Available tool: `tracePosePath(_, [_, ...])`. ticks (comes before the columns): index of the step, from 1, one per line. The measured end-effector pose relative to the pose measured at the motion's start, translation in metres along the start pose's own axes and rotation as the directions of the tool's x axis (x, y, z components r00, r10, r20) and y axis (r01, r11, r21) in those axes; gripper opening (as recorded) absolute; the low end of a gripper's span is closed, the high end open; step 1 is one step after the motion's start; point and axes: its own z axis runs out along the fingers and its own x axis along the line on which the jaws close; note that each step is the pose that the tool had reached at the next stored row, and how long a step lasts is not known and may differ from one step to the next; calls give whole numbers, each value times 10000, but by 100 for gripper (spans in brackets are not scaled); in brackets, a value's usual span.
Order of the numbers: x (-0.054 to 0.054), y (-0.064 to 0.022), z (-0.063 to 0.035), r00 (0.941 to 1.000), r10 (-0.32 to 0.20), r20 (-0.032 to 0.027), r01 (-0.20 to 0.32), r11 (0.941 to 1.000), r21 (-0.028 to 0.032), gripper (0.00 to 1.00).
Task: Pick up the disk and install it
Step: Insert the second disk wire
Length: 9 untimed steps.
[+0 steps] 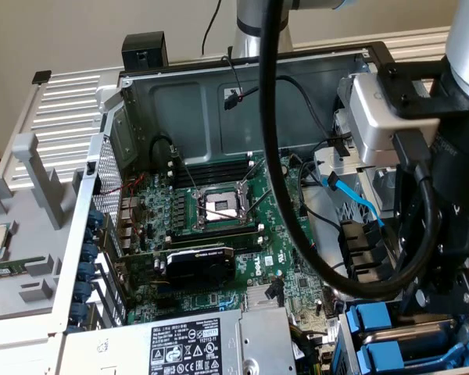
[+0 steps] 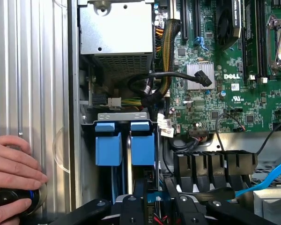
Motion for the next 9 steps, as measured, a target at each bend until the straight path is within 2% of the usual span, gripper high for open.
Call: tracePosePath(9, [-5, 4, -135, 10000, 1, 0, -1, 10000, 0, 31])
